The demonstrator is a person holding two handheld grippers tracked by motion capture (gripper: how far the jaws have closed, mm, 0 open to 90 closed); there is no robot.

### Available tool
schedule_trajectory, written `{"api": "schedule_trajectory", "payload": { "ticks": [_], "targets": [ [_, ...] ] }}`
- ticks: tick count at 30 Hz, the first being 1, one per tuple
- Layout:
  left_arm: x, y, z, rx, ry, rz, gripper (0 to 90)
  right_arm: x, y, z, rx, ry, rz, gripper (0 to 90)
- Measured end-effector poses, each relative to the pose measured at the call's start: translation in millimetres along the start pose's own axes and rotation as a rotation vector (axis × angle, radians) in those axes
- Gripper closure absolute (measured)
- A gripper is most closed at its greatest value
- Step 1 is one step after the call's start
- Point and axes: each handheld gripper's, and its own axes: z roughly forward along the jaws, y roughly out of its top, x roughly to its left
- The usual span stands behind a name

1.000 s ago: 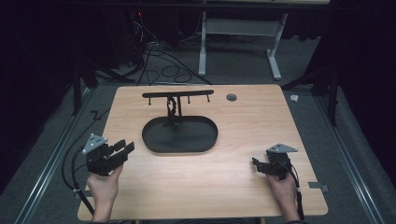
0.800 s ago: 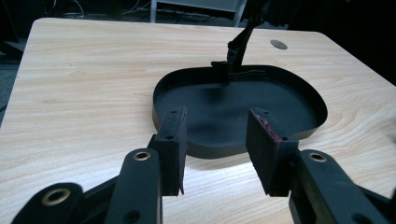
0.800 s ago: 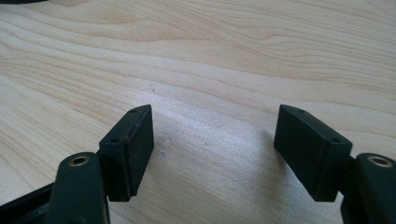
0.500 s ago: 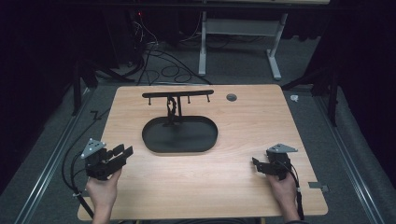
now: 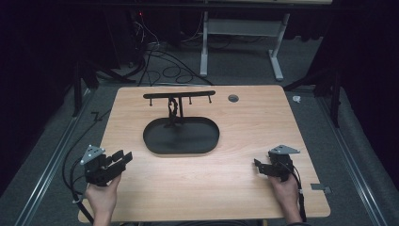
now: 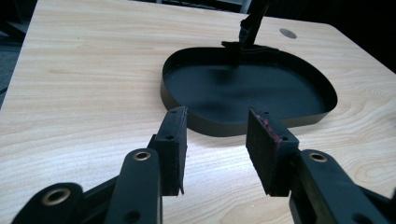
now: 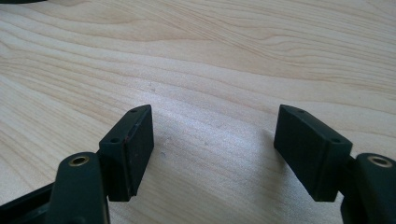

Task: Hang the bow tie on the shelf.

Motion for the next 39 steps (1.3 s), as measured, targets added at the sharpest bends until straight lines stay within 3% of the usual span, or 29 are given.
{"api": "schedule_trajectory", "payload": {
  "ticks": [21, 39],
  "targets": [
    [7.1, -17.6, 5.8, 0.026, 0.008, -0.047, 58.1, -0.1, 0.0, 0.0, 0.000, 0.000, -0.001, 29.6],
    [8.8, -28.2, 14.2, 0.057, 0.017, -0.059, 57.8, 0.0, 0.0, -0.1, 0.001, 0.000, 0.000, 29.7]
  ]
}}
